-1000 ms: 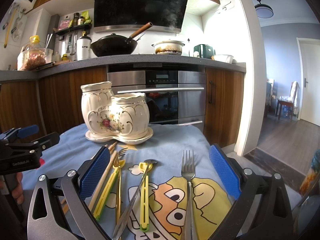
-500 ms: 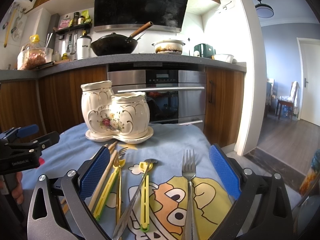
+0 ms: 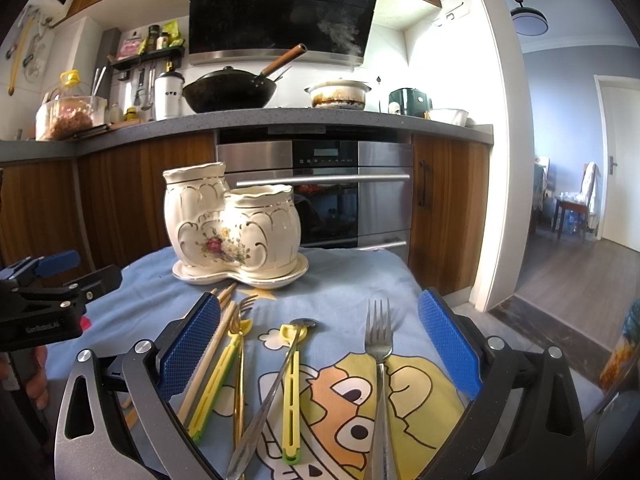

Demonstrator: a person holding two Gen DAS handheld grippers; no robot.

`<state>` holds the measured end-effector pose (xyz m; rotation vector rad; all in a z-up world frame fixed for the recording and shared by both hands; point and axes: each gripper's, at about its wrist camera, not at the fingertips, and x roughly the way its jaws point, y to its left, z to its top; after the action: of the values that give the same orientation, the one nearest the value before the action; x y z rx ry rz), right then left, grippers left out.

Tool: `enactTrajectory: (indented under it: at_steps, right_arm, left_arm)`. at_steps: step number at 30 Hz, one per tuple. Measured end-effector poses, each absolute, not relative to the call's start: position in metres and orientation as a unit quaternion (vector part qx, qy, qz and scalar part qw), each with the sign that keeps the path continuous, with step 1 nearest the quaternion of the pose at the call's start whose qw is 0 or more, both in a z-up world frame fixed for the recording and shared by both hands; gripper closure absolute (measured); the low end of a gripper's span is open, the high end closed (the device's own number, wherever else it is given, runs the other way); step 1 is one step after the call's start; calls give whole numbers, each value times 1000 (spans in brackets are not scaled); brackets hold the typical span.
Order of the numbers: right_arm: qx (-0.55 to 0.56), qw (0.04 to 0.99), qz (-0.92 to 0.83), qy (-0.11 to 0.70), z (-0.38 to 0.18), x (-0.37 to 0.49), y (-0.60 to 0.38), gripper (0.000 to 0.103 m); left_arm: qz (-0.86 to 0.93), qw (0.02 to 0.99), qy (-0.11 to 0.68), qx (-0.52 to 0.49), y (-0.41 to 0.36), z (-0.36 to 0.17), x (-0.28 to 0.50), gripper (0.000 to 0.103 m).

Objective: Organize utensils
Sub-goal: 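Grasp a wooden chopstick with the left tool while the right tool grasps the silver fork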

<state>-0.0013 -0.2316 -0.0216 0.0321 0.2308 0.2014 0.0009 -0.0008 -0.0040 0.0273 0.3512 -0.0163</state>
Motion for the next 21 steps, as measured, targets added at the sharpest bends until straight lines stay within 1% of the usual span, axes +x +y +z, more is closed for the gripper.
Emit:
enactTrajectory:
  at_steps: [5,10,13,16,17,20,21]
  right_arm:
    - [19,989,98,110,-20,-3,-230,5]
    - [8,988,93,127,2,2,-240,5]
    - [-14,982,91,163,11,15,-252,5]
    - [-34,970,81,227,11,33,-266,5]
    - [-29,961,82,262,9,41,-273,5]
    - [1,946,90,312,3,50,-289,5]
    - [2,943,93,320,1,50,-291,5]
  left_arm:
    - [-35,983,178,10,0,-3,2,5]
    - [-48,976,198,80,-8,9,11,5]
    - [-67,967,217,112,-10,20,20,5]
    - [-93,956,238,141,-10,26,26,5]
    - [-107,951,252,143,-10,25,30,5]
    - [-128,928,320,144,-12,13,43,5]
    - [-118,922,338,148,-13,8,48,10]
